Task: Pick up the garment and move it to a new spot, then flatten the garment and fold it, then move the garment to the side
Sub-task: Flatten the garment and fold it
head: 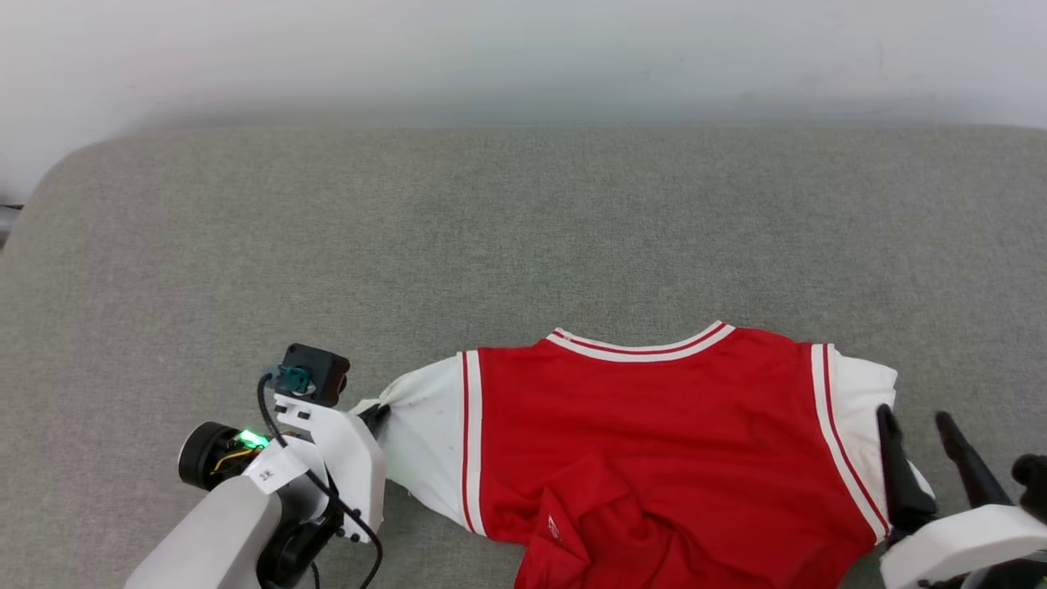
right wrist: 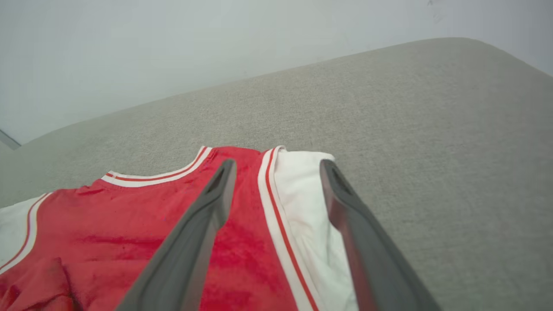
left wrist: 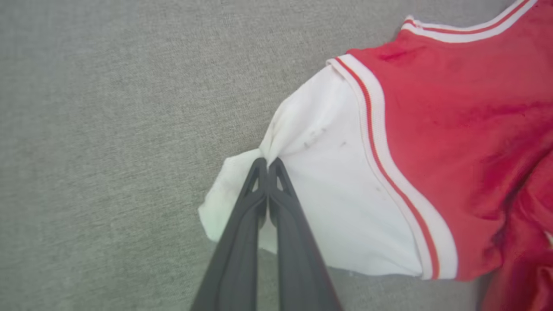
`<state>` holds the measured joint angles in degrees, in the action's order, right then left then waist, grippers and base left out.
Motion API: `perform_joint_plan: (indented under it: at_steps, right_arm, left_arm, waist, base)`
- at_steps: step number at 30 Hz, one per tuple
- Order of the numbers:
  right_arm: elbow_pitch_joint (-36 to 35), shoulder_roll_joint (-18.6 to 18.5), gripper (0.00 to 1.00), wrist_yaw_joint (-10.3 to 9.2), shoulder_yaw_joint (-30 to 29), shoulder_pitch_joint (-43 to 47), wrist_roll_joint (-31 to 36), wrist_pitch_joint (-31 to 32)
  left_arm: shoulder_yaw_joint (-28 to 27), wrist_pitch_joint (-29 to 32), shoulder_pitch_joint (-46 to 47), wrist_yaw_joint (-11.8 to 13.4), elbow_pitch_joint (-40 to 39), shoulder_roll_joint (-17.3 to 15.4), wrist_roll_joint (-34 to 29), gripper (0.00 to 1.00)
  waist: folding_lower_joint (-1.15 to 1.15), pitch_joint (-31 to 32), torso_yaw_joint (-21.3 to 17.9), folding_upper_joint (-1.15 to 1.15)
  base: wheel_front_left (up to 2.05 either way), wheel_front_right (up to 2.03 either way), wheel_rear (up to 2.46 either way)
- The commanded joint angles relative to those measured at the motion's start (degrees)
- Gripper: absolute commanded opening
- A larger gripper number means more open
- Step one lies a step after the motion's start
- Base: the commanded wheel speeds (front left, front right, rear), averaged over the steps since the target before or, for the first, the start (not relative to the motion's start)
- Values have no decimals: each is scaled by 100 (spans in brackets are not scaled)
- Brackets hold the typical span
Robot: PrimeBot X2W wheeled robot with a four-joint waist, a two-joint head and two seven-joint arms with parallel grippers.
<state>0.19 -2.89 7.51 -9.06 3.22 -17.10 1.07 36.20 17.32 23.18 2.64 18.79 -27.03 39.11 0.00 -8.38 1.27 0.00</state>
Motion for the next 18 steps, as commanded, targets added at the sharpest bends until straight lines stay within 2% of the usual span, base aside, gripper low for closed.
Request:
perform_joint_plan:
  at_steps: [1, 6, 9, 13, 18]
  right_arm:
    - [35, 2, 100, -3, -106, -78, 68, 42]
    - [523, -120, 100, -3, -767, -286, 119, 667]
    - [781, -293, 100, -3, -899, -532, 3, 1047]
    - [1050, -627, 100, -4, -715, -880, -80, 1806]
    - [1112, -1016, 100, -4, -171, -1326, -200, 2857]
  left_arm:
    - [-57, -87, -87, 62, -81, -31, 20, 0]
    - [-267, -407, -258, 267, -588, -129, 17, 0]
    - [-357, -498, -316, 362, -871, -196, 34, 0]
    - [-413, -533, -355, 408, -1140, -257, 43, 0]
    - [-389, -545, -319, 448, -1385, -285, -10, 0]
  waist:
    - [0, 57, 46, 0]
    - [0, 111, 165, 0]
    - [0, 90, 240, 0]
    - [0, 18, 323, 0]
    - [0, -105, 421, 0]
  base:
    - [0, 0, 0]
    - [0, 0, 0]
    - [0, 0, 0]
    - [0, 0, 0]
    - [0, 0, 0]
